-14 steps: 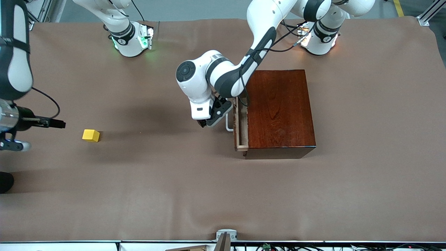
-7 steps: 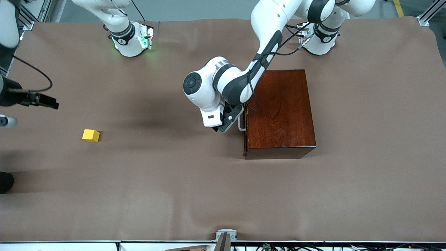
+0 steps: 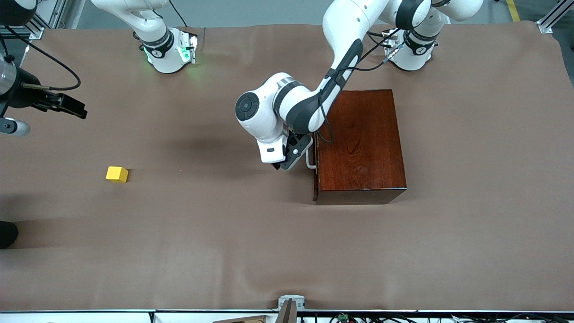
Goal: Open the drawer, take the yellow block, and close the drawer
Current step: 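Lift the left gripper off the closed drawer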
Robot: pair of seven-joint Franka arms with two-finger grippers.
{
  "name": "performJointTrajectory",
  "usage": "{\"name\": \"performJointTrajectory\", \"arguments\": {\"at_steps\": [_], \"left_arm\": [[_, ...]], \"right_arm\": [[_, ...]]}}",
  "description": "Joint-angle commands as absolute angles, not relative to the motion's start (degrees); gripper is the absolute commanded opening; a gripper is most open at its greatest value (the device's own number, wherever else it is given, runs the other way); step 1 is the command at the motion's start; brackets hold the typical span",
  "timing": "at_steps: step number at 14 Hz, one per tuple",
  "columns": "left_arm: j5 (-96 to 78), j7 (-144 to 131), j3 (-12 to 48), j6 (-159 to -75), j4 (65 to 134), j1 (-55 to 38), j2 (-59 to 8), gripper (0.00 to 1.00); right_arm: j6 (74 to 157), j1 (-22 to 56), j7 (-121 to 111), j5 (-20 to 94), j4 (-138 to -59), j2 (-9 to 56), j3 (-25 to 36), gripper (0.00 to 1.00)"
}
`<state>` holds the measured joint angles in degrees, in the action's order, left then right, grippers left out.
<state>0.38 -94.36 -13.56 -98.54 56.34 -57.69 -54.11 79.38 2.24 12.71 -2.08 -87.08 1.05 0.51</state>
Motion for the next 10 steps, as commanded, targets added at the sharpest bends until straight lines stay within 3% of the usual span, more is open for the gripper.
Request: {"name": "performJointTrajectory", "arguments": {"at_steps": [1,10], "left_arm": [[0.6,-93.5,-13.9,-100.4,55.8,-58.3,-53.2,1.0],[0.1,-93.2,-11.3,-108.2,55.6,-59.3,-52.3,1.0]], "right_arm": [[79.2,2.0,13.4,-1.3,-88.5,-1.4,0.8,1.0],[81.8,2.1,8.6,0.5,-88.1,-1.9,1.1,1.0]]}}
